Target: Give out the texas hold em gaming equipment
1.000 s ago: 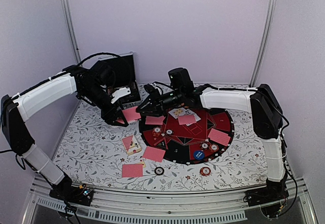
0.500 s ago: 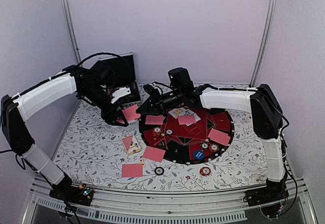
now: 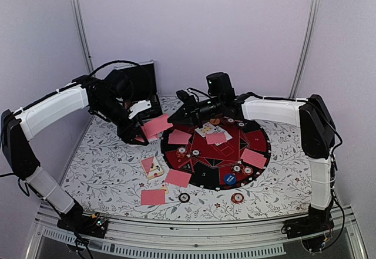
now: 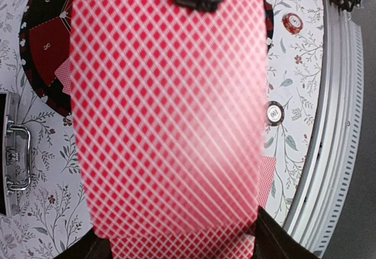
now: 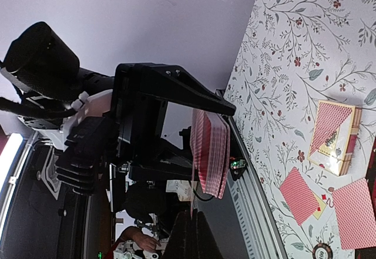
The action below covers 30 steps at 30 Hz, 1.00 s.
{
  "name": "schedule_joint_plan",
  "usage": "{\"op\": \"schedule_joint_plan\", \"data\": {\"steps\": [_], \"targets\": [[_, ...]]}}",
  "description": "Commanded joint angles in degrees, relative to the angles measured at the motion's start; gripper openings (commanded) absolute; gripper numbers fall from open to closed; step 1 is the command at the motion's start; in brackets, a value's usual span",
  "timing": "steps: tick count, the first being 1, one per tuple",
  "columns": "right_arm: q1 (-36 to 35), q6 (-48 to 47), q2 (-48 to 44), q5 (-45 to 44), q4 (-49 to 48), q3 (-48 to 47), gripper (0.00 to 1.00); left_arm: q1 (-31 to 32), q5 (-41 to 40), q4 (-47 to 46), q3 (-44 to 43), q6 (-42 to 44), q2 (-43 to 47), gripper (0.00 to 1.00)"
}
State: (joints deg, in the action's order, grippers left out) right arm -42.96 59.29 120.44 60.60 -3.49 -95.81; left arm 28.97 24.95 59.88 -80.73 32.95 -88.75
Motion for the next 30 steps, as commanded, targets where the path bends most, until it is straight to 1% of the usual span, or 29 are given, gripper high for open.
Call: {"op": "schedule_joint_plan", "data": {"steps": [1, 5, 12, 18, 19, 22, 25, 30], "targets": [[1.9, -0.9, -4.2, -0.1, -0.6, 2.2, 0.00, -0.6, 0.5, 0.9, -0.8, 0.5, 0.7, 0.00], [3.1, -1.4, -6.0, -0.1, -0.5, 4.6, 0.00, -0.7, 0.5, 0.9, -0.8, 0.6, 0.8, 0.00], [6.4, -3.0, -10.7, -0.6, 0.2, 11.8, 0.00, -1.0, 0.5, 1.0, -0.6, 0.5, 1.0, 0.00], [12.4, -7.2, -14.5, -2.5, 3.4, 20.4, 0.00, -1.3, 0.5, 1.0, 0.1, 0.8, 1.3, 0.00], [13.5, -8.6, -14.9, -3.4, 5.6, 21.5, 0.00, -1.3, 0.5, 0.9, 0.3, 0.8, 1.4, 0.00], [15.9, -13.5, -14.5, -7.2, 10.8, 22.9, 0.00, -1.7, 0.5, 0.5, 1.1, 0.9, 1.6, 0.00], [17.3, -16.2, -12.8, -10.8, 13.2, 23.5, 0.00, -2.2, 0.3, 0.5, 1.5, 1.1, 1.8, 0.00], [18.2, -20.7, -6.5, -17.6, 18.4, 18.9, 0.00, -4.6, -0.6, -0.7, 3.9, 1.9, 2.0, 0.00]]}}
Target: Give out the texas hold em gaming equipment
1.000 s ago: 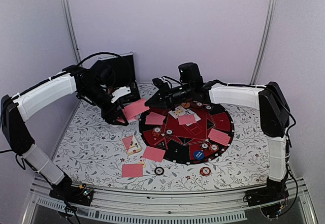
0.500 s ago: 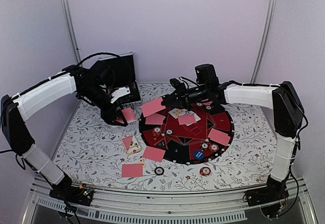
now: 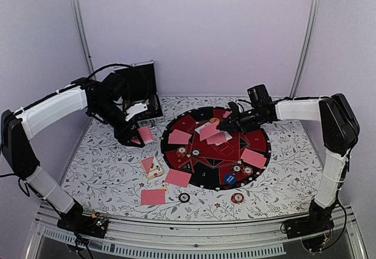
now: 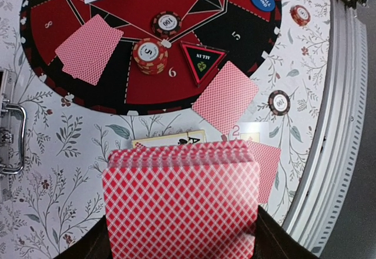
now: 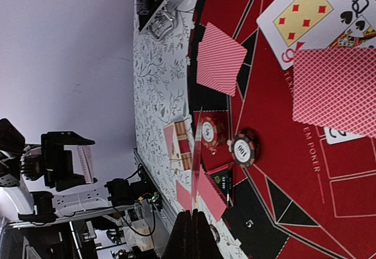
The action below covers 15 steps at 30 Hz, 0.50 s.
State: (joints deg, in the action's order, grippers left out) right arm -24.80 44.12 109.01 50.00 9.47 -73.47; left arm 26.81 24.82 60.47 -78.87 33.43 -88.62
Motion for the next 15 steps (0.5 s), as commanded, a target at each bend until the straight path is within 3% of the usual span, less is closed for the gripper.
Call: {"op": "schedule_joint_plan", "data": {"steps": [1, 15], "targets": [[0.0, -6.4, 6.5, -8.9, 6.5, -4.6, 0.00, -3.3, -0.9, -1.7, 3.1, 1.9, 1.9, 0.00], [0.4, -10.7, 16.5, -15.8, 12.5, -11.9, 0.00, -14.4, -2.9, -10.0, 16.2, 6.6, 3.2, 0.00]]}}
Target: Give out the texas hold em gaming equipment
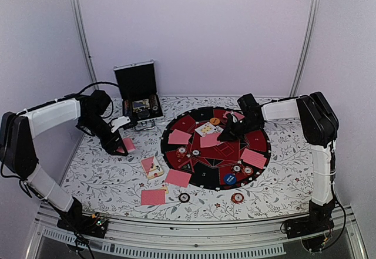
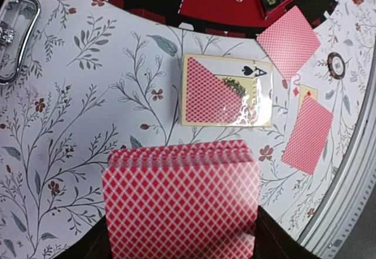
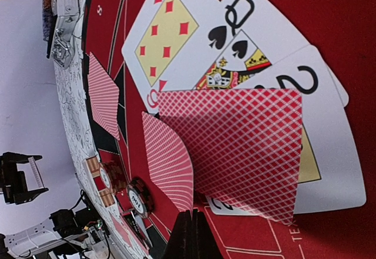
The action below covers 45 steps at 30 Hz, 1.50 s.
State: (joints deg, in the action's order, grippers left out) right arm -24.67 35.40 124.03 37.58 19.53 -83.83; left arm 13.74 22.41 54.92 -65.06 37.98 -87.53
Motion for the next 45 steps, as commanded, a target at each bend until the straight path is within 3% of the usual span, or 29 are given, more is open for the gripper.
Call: {"op": "schedule_joint_plan", "data": {"steps": [1, 10, 14, 18, 23, 26, 36, 45], "targets": [[0.2, -2.4, 1.6, -3.9, 3.3, -1.7, 0.00, -1.7, -0.5, -5.1, 2.9, 2.2, 2.0, 0.00], [0.2, -6.5, 2.2, -12.1, 11.0, -4.8, 0.02, -3.8, 1.2, -7.6, 3.7, 1.9, 0.6, 0.00], [0.1, -7.5, 1.0, -13.2, 12.6, -4.9, 0.20, -3.8, 1.6, -7.8, 3.2, 1.5, 0.5, 0.00], [-0.1, -7.9, -1.2, -13.8, 13.8, -5.2, 0.51, -3.8, 1.9, -7.2, 2.2, 1.1, 0.5, 0.00], [-0.2, -8.7, -4.6, -14.7, 16.6, -6.4, 0.73, -3.8, 2.4, -6.7, 1.5, 0.9, 0.6, 0.00], [-0.2, -8.8, -8.8, -16.3, 17.2, -6.2, 0.98, -3.7, 2.7, -7.3, 1.8, 0.5, -0.1, 0.00], [-0.1, -6.8, -30.3, -24.6, 8.5, 10.0, 0.99, -3.5, 1.3, -15.7, 6.4, -1.8, -3.5, 0.00], [0.6, -3.0, -38.3, -24.5, 6.6, 19.6, 0.99, -3.1, -4.0, -23.5, 8.6, -3.8, -10.5, 0.00]]}}
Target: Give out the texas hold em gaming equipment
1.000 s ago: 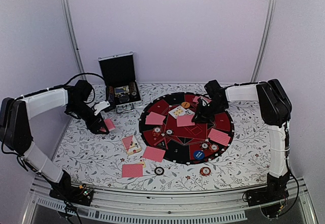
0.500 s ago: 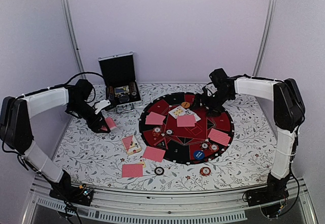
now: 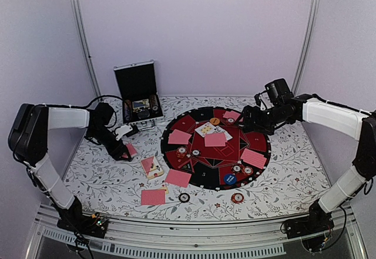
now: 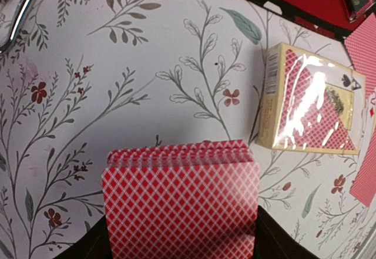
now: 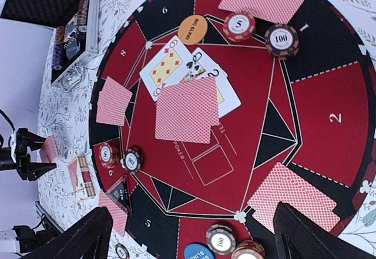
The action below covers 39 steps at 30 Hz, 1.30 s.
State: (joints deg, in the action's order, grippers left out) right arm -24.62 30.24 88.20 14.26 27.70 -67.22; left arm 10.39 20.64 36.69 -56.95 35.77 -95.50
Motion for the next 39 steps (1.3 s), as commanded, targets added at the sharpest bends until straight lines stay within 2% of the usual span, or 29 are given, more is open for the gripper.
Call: {"op": "schedule_joint_plan", "data": {"steps": [1, 13, 16, 21, 23, 25, 26, 27, 34, 39], "targets": [[0.7, 2.6, -3.0, -1.2, -1.7, 3.8, 0.99, 0.3, -2.4, -5.7, 0.6, -1.7, -3.2, 0.00], [1.6, 4.4, -7.7, -2.0, -2.3, 9.8, 0.99, 2.7, -2.3, -9.6, 3.9, -2.7, -5.4, 0.00], [1.9, 4.4, -7.8, -2.3, -2.3, 10.2, 0.99, 3.3, -2.4, -9.9, 4.5, -3.2, -5.7, 0.06], [2.8, 4.0, -7.6, -2.7, -2.1, 10.1, 0.99, 3.6, -2.2, -10.0, 5.5, -3.8, -5.6, 0.24], [3.1, 3.9, -7.5, -2.7, -1.9, 9.9, 0.99, 3.7, -1.9, -9.9, 5.8, -4.2, -4.9, 0.44], [3.4, 3.8, -7.4, -2.7, -1.7, 9.7, 0.99, 3.8, -1.8, -9.4, 5.7, -4.4, -4.1, 0.53], [3.5, 3.8, -7.3, -2.9, -1.4, 9.5, 0.99, 3.8, -1.8, -9.0, 5.4, -4.4, -3.7, 0.83], [3.6, 3.8, -7.3, -3.3, -1.2, 9.4, 0.99, 3.8, -1.9, -8.5, 5.0, -4.6, -3.1, 0.97], [4.0, 3.1, -7.9, -5.6, 0.8, 7.8, 0.99, 3.8, -2.5, -4.2, -0.5, -6.2, 3.3, 1.00], [4.7, 2.8, -8.1, -7.3, 1.8, 6.8, 0.99, 3.3, -5.8, -3.3, -4.4, -8.3, 8.4, 1.00]]}}
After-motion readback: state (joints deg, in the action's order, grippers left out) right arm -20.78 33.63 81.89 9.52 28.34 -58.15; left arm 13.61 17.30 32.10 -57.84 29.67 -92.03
